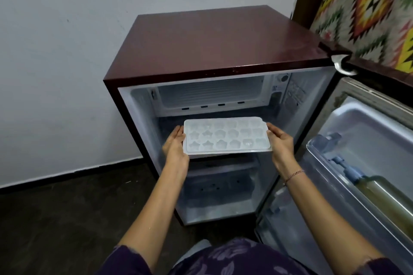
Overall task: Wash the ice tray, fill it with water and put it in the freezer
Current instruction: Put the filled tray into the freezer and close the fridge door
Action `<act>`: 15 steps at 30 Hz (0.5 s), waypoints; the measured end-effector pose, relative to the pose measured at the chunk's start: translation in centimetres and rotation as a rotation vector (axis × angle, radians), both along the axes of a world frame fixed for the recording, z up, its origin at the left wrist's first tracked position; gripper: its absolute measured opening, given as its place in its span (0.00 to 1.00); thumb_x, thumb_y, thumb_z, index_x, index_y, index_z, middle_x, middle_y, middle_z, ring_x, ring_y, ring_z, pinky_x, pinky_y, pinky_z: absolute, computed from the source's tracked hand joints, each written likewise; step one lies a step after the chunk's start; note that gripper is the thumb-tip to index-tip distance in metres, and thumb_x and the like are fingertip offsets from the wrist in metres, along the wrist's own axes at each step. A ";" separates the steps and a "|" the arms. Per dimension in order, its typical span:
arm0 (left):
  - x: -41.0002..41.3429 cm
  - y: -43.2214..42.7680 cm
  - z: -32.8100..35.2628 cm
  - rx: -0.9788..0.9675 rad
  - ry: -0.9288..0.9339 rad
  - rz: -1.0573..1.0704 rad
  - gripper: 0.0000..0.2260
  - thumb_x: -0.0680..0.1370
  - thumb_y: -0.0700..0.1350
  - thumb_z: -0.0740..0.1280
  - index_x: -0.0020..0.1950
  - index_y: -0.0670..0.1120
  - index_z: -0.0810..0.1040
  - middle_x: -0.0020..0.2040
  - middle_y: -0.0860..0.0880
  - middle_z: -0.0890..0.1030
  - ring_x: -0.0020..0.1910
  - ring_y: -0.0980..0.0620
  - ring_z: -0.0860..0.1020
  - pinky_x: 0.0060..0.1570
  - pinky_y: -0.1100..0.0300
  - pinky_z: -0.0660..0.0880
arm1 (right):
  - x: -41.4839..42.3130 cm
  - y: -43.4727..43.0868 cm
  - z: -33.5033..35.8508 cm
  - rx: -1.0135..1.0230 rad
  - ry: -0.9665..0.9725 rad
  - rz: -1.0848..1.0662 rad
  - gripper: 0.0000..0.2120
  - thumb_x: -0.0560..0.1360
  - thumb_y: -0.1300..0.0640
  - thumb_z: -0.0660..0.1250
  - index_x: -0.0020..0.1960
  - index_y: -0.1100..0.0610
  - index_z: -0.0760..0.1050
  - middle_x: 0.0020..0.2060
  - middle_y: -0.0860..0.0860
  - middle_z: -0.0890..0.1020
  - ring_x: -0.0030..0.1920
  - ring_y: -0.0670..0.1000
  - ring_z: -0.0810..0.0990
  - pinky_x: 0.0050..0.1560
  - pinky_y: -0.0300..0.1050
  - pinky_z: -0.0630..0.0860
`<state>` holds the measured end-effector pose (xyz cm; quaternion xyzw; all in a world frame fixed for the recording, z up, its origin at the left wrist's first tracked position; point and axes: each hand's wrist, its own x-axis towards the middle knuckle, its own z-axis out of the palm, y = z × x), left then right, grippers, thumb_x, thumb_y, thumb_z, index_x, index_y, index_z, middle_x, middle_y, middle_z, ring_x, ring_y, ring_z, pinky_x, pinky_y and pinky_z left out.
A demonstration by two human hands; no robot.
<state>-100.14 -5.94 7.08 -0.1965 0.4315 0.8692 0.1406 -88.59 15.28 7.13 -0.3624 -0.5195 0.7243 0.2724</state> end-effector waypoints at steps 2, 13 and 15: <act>-1.7 0.4 0.5 -0.016 0.015 -0.004 0.22 0.76 0.25 0.58 0.69 0.37 0.70 0.63 0.42 0.77 0.61 0.44 0.77 0.63 0.45 0.73 | -1.8 0.6 0.4 0.027 0.007 0.007 0.11 0.76 0.66 0.65 0.57 0.62 0.77 0.48 0.55 0.82 0.44 0.49 0.81 0.45 0.38 0.80; -10.3 2.2 1.3 -0.081 0.129 -0.015 0.10 0.77 0.31 0.60 0.46 0.42 0.79 0.44 0.47 0.79 0.37 0.50 0.76 0.40 0.58 0.80 | -9.3 2.6 1.1 0.056 0.093 0.027 0.13 0.75 0.67 0.65 0.59 0.63 0.76 0.51 0.57 0.81 0.50 0.54 0.81 0.54 0.47 0.79; -11.8 2.4 1.0 -0.155 0.169 -0.069 0.13 0.80 0.34 0.57 0.39 0.46 0.74 0.42 0.48 0.77 0.37 0.52 0.75 0.30 0.64 0.76 | -10.2 2.7 1.4 0.022 0.125 0.020 0.08 0.75 0.70 0.64 0.50 0.63 0.78 0.46 0.57 0.81 0.45 0.54 0.81 0.50 0.46 0.79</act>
